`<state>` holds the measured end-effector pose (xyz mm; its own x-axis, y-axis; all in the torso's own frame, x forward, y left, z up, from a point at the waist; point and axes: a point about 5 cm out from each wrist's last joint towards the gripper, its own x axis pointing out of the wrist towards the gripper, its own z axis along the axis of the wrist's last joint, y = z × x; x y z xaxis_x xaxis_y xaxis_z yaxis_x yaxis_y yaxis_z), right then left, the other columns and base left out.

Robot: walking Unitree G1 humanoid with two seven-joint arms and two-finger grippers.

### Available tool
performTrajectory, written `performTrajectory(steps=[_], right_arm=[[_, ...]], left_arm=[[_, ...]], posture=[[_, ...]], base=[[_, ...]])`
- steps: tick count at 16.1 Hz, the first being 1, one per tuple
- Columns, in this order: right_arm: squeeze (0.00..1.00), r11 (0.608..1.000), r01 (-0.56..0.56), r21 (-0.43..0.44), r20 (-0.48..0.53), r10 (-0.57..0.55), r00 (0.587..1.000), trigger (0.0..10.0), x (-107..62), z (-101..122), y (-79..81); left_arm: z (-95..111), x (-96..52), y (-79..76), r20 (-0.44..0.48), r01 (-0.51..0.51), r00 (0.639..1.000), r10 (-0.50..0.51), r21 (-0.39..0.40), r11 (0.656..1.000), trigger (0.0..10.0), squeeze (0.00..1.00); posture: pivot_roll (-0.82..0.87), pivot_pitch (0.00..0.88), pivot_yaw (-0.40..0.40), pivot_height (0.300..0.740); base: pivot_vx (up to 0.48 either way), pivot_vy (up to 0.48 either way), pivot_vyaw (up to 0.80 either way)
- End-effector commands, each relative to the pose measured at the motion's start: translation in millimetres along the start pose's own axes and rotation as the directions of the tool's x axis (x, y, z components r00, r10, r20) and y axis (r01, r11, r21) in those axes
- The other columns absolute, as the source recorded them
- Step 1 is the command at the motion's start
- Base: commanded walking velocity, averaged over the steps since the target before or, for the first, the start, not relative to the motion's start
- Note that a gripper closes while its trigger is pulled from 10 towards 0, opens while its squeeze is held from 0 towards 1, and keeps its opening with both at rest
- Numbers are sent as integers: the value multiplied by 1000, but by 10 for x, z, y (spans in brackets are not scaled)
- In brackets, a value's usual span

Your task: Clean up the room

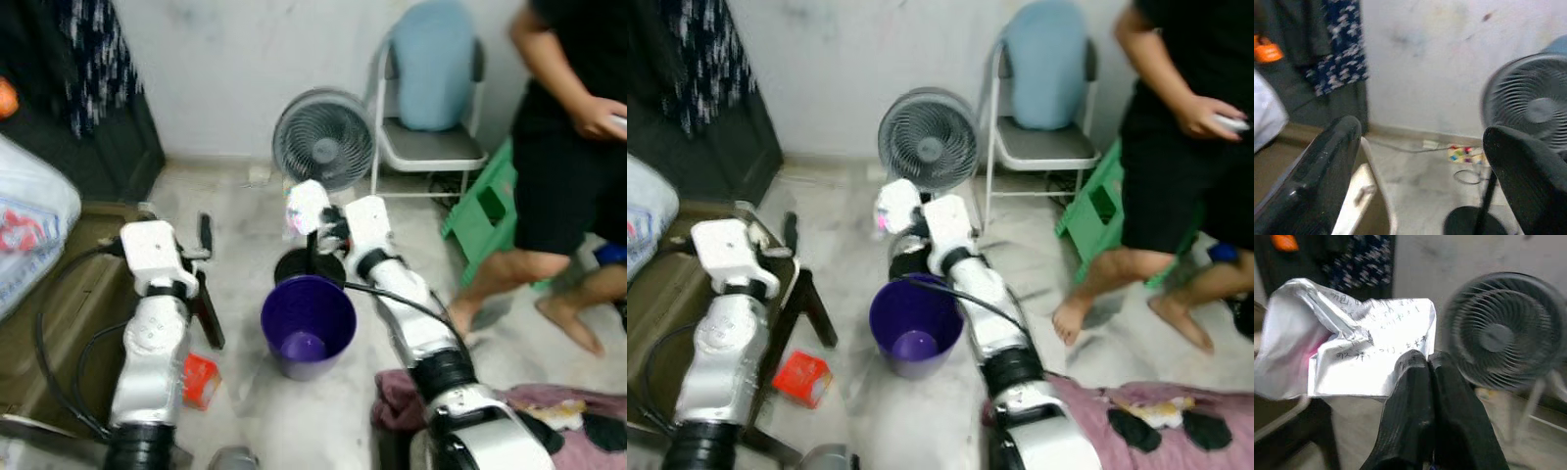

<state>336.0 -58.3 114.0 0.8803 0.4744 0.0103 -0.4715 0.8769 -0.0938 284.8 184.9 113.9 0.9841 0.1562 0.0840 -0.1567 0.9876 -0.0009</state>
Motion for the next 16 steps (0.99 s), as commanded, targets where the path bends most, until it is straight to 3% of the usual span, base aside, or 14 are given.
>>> performTrajectory(steps=[1, 11, 16], right_arm=[[0, 1000, 5, -8, 14, -4, 1000, 10000, 6, 46, -52], [0, 1000, 5, -7, 13, -5, 1000, 10000, 8, 44, -52], [0, 1000, 15, -3, 6, -15, 1000, 10000, 11, 36, -62]], left_arm=[[17, 11, -44, -2, 17, 1000, -17, -1, 1000, 10000, 0], [28, 17, -65, 4, 25, 1000, -25, -6, 1000, 10000, 0], [43, 17, -104, 13, 49, 999, -49, -16, 999, 10000, 0]], posture=[[103, 0, -37, 740], [104, 0, -36, 740], [104, 0, -38, 740]], base=[[0, 0, 0], [0, 0, 778], [0, 0, 0]])
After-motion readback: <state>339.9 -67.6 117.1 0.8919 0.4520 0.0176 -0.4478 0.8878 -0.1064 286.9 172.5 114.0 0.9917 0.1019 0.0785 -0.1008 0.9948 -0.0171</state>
